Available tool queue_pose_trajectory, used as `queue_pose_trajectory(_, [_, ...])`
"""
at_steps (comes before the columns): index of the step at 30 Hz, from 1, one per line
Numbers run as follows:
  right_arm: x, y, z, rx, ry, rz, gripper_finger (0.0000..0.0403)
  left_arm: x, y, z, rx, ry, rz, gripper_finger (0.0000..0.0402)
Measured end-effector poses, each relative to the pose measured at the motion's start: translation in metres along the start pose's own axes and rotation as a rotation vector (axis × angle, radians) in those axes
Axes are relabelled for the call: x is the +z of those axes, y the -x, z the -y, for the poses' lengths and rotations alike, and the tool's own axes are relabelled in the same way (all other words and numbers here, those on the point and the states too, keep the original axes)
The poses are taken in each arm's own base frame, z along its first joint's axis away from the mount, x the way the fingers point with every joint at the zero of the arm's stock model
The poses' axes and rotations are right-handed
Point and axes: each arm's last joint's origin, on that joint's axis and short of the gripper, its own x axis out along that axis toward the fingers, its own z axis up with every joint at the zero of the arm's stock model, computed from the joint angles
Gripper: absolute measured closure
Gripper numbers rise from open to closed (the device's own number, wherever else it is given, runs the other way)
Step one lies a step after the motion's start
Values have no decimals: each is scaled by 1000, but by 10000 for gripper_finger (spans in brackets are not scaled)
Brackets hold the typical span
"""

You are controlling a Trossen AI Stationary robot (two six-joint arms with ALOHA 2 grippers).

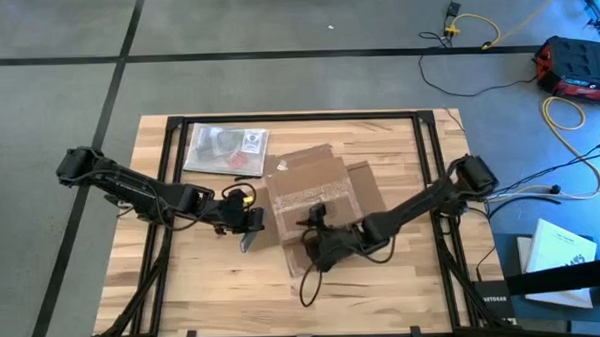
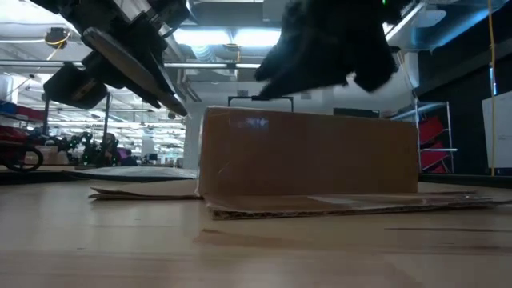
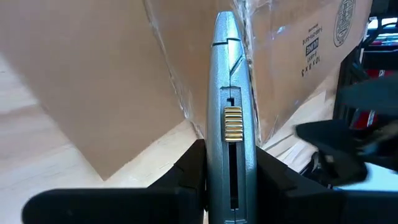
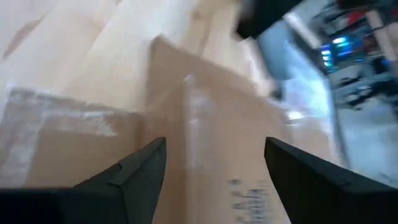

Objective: Unpack boxes
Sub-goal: Break down the box until it is fully flat

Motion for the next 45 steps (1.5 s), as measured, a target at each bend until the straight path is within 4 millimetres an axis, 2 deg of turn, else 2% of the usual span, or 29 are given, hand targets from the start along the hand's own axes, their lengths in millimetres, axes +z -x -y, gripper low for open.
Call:
queue_pose_trajectory(4, [8,19,6,-107,-23,18,146,2,0,2,-25,-36,50,343])
queue_pose_trajectory(7, [14,38,15,-301,-120,9,146,7,1,12,-114,-65,119,343])
queue_pose_trajectory(10, [17,54,32,-458,-227,12,146,14,2,23,-209,-94,193,343])
queue_pose_trajectory(13, [19,65,53,-474,-306,42,146,18,4,31,-282,-129,254,343])
queue_pose_trajectory(17, [17,69,77,-353,-450,109,146,19,6,34,-311,-159,250,343])
queue_pose_trajectory(22, [8,60,110,-73,-884,206,146,13,10,44,-416,-281,217,343])
queue_pose_trajectory(27, [2,47,127,206,-1143,311,146,12,15,54,-516,-374,270,343])
queue_pose_trajectory(33, [1,50,128,345,-1275,559,146,18,15,54,-489,-451,336,343])
queue_pose_trajectory(39, [-11,33,116,433,-1386,597,146,25,17,58,-515,-534,408,343])
queue_pose_trajectory(45, [-20,26,121,429,-1436,741,146,28,19,60,-536,-544,410,343])
